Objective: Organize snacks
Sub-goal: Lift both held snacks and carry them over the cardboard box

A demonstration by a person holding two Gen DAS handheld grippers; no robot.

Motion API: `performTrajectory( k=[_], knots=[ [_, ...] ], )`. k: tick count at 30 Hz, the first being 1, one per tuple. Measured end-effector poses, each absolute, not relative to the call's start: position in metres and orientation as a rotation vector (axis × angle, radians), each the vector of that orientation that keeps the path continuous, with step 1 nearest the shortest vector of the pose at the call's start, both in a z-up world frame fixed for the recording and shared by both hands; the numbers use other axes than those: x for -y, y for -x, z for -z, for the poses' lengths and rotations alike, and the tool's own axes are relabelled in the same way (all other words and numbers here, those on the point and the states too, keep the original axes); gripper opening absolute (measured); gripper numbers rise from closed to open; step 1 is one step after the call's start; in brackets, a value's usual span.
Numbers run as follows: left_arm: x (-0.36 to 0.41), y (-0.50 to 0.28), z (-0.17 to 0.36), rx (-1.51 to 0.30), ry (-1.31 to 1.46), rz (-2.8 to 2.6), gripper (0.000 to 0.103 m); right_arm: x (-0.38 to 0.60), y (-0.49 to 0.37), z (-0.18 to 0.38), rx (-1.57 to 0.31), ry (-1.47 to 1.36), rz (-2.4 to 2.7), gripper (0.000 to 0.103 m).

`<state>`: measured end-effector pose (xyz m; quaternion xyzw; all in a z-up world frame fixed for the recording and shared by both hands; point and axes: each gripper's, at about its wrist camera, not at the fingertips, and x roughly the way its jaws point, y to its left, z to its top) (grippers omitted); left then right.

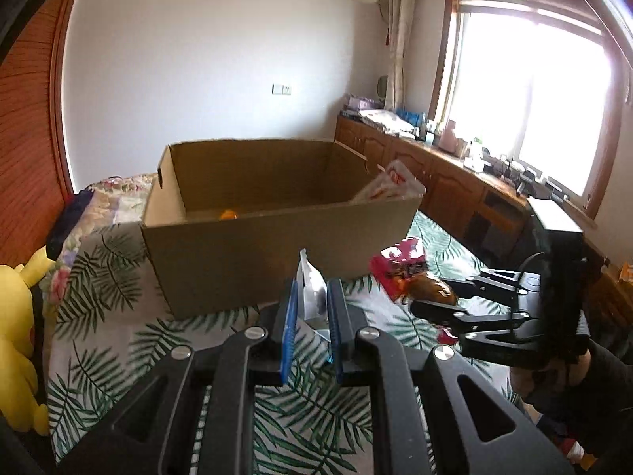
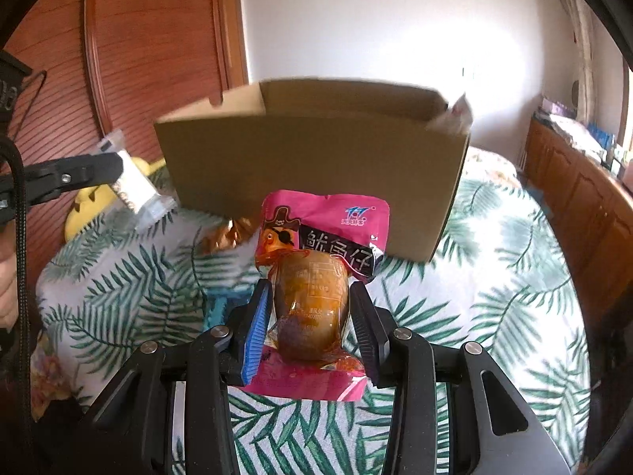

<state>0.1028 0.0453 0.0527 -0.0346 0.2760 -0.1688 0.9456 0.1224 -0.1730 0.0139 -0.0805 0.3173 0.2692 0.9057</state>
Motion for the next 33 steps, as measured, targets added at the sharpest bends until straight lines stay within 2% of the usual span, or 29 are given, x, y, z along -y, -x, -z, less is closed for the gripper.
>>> performTrajectory(
  k=[15,24,33],
  knots=[
    [-0.063,-0.127,-0.082,-0.485,0.072,0.332,0.012,0.174,-0.131,-0.075,-0.541,0.205,-0.542,0.040],
    [-0.067,-0.163,-0.103,-0.432,0.052,0.325,0.012,0.154,-0.163,-0.087,-0.518,0.211,-0.569,0.040],
    [-0.070,-0.200,-0.099,-0.432,0.047,0.304,0.012,0.132,-0.197,-0.088,-0.500,0.213,-0.587,0.040]
  ],
)
